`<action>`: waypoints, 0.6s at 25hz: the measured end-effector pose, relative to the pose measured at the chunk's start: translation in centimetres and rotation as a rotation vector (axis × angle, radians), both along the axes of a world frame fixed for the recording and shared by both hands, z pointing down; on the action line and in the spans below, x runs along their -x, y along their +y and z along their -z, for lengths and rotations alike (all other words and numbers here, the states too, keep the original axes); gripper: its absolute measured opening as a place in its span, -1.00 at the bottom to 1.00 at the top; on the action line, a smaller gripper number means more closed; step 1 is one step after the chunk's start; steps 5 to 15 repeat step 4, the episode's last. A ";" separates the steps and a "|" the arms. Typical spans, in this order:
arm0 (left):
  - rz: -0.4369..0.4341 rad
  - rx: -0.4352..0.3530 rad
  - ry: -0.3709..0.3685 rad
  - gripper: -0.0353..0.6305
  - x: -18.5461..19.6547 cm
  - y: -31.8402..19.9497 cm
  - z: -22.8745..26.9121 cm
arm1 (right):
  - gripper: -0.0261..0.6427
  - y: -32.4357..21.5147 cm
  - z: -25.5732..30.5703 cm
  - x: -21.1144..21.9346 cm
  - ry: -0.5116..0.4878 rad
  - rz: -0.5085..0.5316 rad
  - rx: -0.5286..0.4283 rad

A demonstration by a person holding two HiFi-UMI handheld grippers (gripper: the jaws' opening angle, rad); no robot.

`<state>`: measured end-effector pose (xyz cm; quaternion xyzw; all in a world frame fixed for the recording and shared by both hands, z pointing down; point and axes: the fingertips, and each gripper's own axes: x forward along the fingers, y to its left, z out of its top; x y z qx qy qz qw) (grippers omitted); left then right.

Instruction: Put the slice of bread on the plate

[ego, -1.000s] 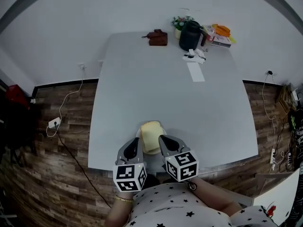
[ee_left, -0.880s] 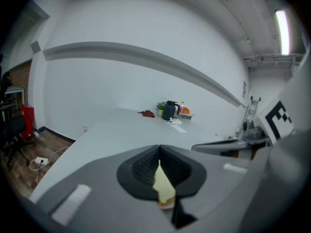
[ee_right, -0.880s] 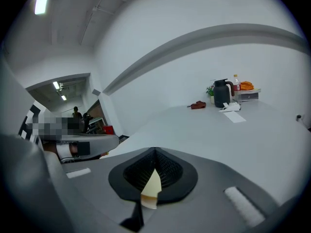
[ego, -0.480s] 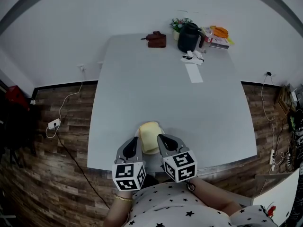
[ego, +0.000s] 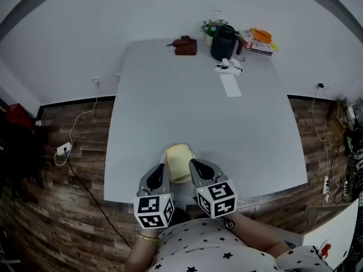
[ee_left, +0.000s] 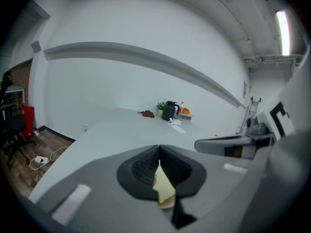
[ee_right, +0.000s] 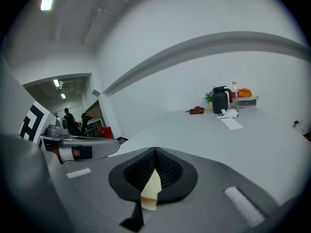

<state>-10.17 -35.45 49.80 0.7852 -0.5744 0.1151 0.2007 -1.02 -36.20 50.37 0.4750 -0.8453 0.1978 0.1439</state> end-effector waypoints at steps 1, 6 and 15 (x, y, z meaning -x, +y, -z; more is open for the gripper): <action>0.000 0.001 0.000 -0.87 0.0 0.0 0.0 | -0.93 0.1 0.0 0.0 0.001 0.001 0.000; -0.001 0.002 0.000 -0.87 0.0 0.2 -0.1 | -0.93 0.3 -0.1 0.1 0.004 0.003 0.002; -0.001 0.002 0.000 -0.87 0.0 0.2 -0.1 | -0.93 0.3 -0.1 0.1 0.004 0.003 0.002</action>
